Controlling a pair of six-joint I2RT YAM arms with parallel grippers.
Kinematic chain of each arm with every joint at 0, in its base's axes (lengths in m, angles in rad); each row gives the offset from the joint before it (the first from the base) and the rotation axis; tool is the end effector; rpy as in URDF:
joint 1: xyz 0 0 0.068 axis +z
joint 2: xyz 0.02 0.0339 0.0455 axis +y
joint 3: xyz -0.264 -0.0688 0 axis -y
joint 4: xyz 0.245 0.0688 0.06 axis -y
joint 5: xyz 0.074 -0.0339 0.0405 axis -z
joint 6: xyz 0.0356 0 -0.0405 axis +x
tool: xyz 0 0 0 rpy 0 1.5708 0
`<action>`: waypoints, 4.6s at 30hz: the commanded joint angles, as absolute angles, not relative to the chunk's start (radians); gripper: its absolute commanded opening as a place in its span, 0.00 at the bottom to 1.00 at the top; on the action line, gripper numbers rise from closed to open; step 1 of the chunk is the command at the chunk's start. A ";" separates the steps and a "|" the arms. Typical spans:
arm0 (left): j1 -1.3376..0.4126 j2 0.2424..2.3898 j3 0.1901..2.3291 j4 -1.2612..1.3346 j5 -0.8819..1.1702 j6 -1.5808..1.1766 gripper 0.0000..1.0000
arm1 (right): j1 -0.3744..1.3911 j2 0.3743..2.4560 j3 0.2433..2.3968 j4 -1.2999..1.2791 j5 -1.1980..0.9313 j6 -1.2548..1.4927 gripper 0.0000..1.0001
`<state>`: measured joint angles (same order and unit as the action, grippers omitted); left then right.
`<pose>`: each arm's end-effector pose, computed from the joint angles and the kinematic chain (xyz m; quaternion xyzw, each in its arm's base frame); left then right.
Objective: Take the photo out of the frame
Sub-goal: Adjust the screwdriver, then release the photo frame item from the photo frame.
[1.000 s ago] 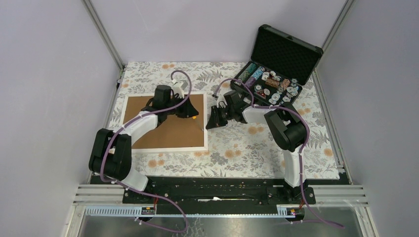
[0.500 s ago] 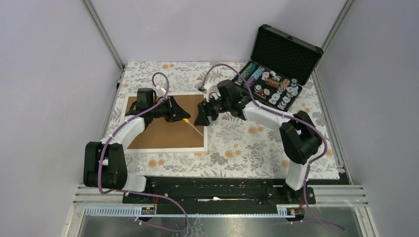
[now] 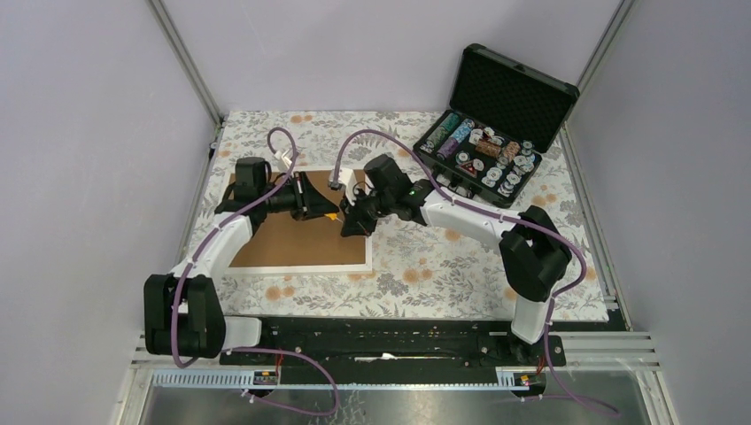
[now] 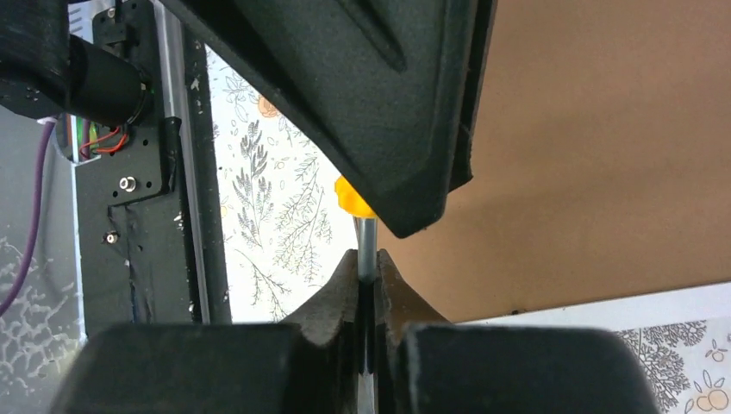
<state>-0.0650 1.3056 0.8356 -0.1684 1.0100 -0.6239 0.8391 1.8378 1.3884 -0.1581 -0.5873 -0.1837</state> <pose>0.2685 -0.0477 0.2554 -0.0066 0.8114 -0.5396 0.2243 0.2669 0.3268 0.2566 -0.5321 0.6741 0.3856 0.3372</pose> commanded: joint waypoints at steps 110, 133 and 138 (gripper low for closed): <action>-0.030 1.648 0.926 -0.349 1.054 0.303 0.00 | 0.584 2.075 1.179 0.215 -0.647 0.366 0.36; -0.194 1.621 0.991 -0.321 0.937 0.161 0.00 | 0.633 2.149 1.154 0.226 -0.654 0.399 0.17; -0.262 1.604 1.000 -0.308 0.907 0.116 0.00 | 0.634 2.157 1.153 0.228 -0.653 0.403 0.17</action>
<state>-0.1638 1.6081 0.9981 -0.3351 0.9230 0.1654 0.5793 2.0712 1.1675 0.2302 -0.6827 0.4229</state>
